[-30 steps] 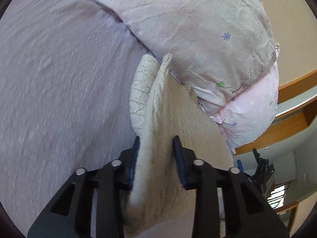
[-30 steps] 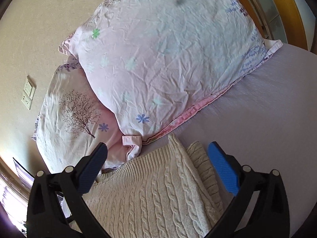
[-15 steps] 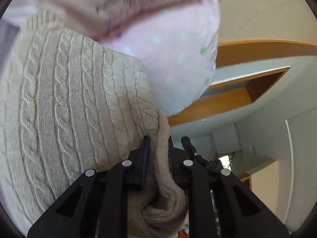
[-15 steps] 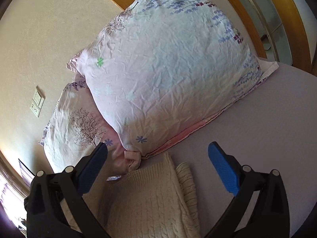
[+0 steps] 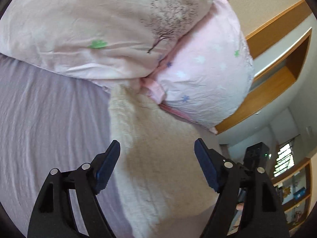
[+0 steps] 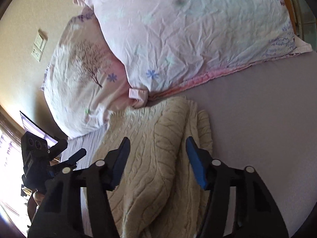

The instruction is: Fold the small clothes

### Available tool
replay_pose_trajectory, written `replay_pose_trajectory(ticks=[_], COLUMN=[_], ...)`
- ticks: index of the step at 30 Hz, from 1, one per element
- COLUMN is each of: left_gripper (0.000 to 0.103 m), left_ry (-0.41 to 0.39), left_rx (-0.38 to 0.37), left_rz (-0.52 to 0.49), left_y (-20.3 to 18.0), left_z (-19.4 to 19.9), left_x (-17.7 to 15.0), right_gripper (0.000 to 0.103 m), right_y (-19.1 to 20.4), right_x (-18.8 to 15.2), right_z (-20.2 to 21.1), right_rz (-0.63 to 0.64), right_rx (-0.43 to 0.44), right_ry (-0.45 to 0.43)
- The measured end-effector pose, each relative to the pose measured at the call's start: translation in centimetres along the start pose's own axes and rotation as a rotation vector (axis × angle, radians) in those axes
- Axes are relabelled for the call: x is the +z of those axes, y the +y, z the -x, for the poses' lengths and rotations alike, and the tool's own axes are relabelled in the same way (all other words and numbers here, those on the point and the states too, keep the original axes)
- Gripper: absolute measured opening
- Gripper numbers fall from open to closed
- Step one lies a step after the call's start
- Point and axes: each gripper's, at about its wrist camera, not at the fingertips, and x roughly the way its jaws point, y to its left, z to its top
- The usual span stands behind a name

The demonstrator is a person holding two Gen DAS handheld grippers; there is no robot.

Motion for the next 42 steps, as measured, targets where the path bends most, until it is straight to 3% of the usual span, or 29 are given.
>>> replay_pose_trajectory(ticks=[2, 5, 7, 8, 10, 11, 12, 14, 15, 17, 18, 19, 20, 22, 25, 27, 29, 31, 32, 33, 34, 36, 39, 40, 42], left_gripper=[0.079, 0.082, 0.085, 0.086, 0.087, 0.087, 0.087, 0.088, 0.088, 0.077, 0.063, 0.048, 0.042, 0.039, 0.039, 0.045, 0.047, 0.049, 0.053, 0.065, 0.073, 0.076, 0.098, 0.102, 0.102], left_ry=[0.025, 0.069, 0.091, 0.098, 0.122, 0.138, 0.151, 0.126, 0.133, 0.122, 0.117, 0.113, 0.111, 0.112, 0.036, 0.025, 0.023, -0.034, -0.068, -0.099, -0.129, -0.155, -0.158, -0.170, -0.166], left_rx=[0.034, 0.054, 0.055, 0.063, 0.066, 0.065, 0.062, 0.058, 0.047, 0.047, 0.049, 0.033, 0.004, -0.013, 0.079, 0.130, 0.208, 0.216, 0.219, 0.248, 0.288, 0.330, 0.468, 0.510, 0.516], left_rz=[0.015, 0.025, 0.009, -0.001, -0.014, -0.013, -0.009, -0.032, -0.031, -0.016, -0.010, -0.012, -0.018, -0.042, -0.124, -0.136, -0.121, -0.126, -0.161, -0.197, -0.226, -0.285, -0.314, -0.322, -0.360], left_y=[1.3, 1.3, 1.1, 0.8, 0.4, 0.3, 0.2, -0.3, -0.4, -0.3, -0.1, 0.0, 0.1, 0.3, 0.7, 1.8, 3.1, 3.4, 3.1, 2.5, 2.1, 1.4, 0.8, 0.7, 0.1], left_z=[-0.6, -2.4, -3.2, -3.5, -4.4, -4.9, -5.3, -5.5, -5.7, -5.7, -5.5, -5.0, -4.1, -1.9, 1.9, 2.8, 3.2, 5.2, 6.5, 7.6, 8.8, 10.5, 11.6, 11.8, 11.5], left_x=[-0.6, -1.0, -1.6, -1.9, -2.4, -2.6, -2.9, -3.2, -3.3, -3.3, -3.3, -3.1, -2.9, -2.5, -1.9, -1.2, -1.0, -2.0, -2.7, -3.5, -4.5, -6.8, -10.2, -11.2, -12.8], right_gripper=[0.009, 0.009, 0.010, 0.015, 0.037, 0.071, 0.083, 0.082, 0.072, 0.041, 0.032, 0.031, 0.029, 0.028, 0.027, 0.033, 0.044, 0.064, 0.082, 0.089, 0.091, 0.101, 0.101, 0.101, 0.101], right_y=[0.3, -2.4, -4.3, -4.6, -4.5, -4.4, -4.3, -4.5, -4.7, -5.0, -5.0, -4.7, -4.5, -3.7, -1.0, 0.7, 1.4, 1.8, 2.3, 3.2, 4.3, 6.4, 8.8, 9.5, 10.3], right_x=[-0.3, 0.6, 0.8, 0.8, 1.0, 1.0, 1.1, 1.0, 0.8, 0.4, 0.3, 0.2, 0.1, -0.2, -0.5, -0.5, -0.3, -0.6, -1.0, -1.8, -2.9, -5.1, -8.9, -10.2, -12.4], right_z=[-0.4, 1.1, 1.2, 1.0, 0.9, 0.9, 0.9, 0.5, 0.0, -1.5, -1.4, -1.1, -0.9, -1.5, -3.6, -4.9, -3.7, -0.7, 1.1, 2.8, 4.2, 5.8, 6.8, 6.9, 6.4], right_rz=[0.021, -0.116, -0.186, -0.206, -0.218, -0.211, -0.201, -0.205, -0.212, -0.235, -0.236, -0.225, -0.217, -0.227, -0.182, -0.122, -0.063, -0.051, -0.035, 0.001, 0.046, 0.130, 0.240, 0.272, 0.327], right_rx=[-0.048, -0.047, -0.049, -0.036, -0.015, -0.051, -0.074, -0.049, -0.029, 0.032, 0.060, 0.084, 0.120, 0.236, 0.316, 0.253, 0.142, 0.069, 0.085, 0.114, 0.127, 0.081, -0.092, -0.152, -0.229], right_ry=[-0.016, -0.092, -0.081, -0.060, -0.037, -0.035, -0.038, -0.010, 0.017, 0.071, 0.061, 0.050, 0.039, 0.050, 0.102, 0.123, 0.061, -0.059, -0.099, -0.131, -0.152, -0.164, -0.170, -0.168, -0.157])
